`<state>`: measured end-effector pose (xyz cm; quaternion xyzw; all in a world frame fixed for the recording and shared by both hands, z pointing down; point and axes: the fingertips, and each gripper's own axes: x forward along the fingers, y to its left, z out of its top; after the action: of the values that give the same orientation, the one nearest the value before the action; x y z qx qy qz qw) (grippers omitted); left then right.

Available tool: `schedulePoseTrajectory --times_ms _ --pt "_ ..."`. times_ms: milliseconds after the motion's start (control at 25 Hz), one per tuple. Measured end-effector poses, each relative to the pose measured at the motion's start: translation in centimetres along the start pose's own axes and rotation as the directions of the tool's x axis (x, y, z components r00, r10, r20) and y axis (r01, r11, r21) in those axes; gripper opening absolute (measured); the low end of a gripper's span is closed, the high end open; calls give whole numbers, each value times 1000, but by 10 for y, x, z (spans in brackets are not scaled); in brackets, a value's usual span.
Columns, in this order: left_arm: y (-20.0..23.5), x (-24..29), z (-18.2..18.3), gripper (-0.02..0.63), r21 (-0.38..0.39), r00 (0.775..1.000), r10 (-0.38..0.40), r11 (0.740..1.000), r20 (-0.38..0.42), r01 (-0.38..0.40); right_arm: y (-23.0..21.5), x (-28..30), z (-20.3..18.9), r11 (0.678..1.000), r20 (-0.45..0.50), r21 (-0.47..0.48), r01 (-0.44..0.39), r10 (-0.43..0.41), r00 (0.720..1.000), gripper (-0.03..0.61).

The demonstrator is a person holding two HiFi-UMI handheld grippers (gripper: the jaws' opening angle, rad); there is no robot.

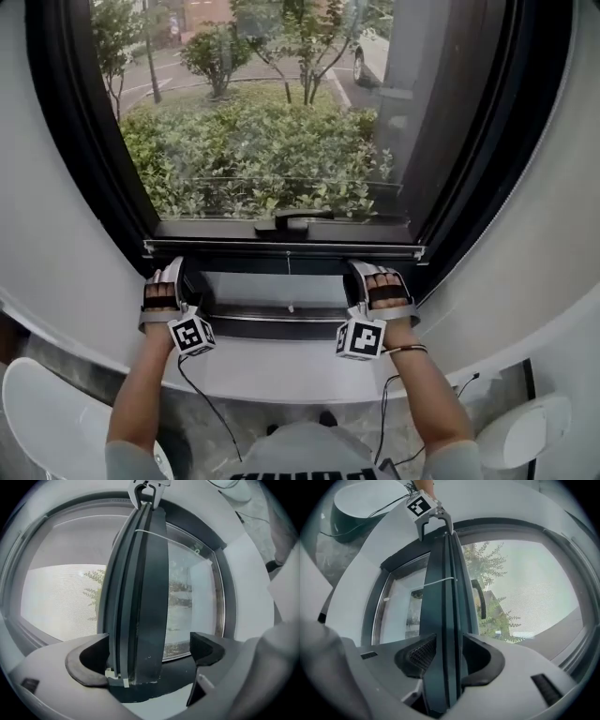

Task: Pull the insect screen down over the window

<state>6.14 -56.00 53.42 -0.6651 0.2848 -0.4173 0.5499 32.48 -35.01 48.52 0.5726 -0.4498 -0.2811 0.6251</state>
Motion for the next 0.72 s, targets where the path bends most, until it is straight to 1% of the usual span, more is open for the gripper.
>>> schedulePoseTrajectory --times_ms 80,120,160,200,240,320,360,400,440,480,520,600,720 --pt "1 -17 13 549 -106 998 11 994 60 -4 -1 -15 12 997 32 71 11 -14 999 164" --pt "2 -27 22 546 -181 995 17 984 102 1 0 -22 20 992 53 127 2 -9 999 164" --pt "3 -38 31 542 -267 989 21 963 146 18 2 -29 30 980 79 197 -18 3 997 164" --pt "5 -49 39 537 -361 982 23 932 186 46 4 -34 39 960 108 277 -49 20 994 164" --pt "6 -60 46 526 -452 975 25 888 220 79 6 -39 50 928 142 361 -88 38 989 164" --pt "10 -82 53 428 -605 962 49 786 270 130 11 -49 72 840 216 515 -169 64 974 162" --pt "13 -93 53 375 -665 956 73 734 284 141 14 -53 83 793 249 573 -205 69 966 147" --pt "16 -103 51 298 -715 952 103 685 288 142 16 -57 93 752 277 617 -233 70 958 127" --pt "20 -113 48 192 -756 950 132 640 282 135 17 -60 104 718 300 648 -254 65 952 108" --pt "23 -121 43 78 -790 950 157 600 270 126 17 -63 114 691 322 670 -271 58 945 82" --pt "26 -129 38 14 -818 950 176 563 257 117 17 -65 124 668 345 686 -288 49 937 48" --pt "27 -142 27 14 -862 949 202 494 241 114 17 -69 145 626 397 705 -334 42 917 12" --pt "28 -162 13 14 -915 944 232 382 234 133 21 -77 176 570 477 709 -416 48 878 8"
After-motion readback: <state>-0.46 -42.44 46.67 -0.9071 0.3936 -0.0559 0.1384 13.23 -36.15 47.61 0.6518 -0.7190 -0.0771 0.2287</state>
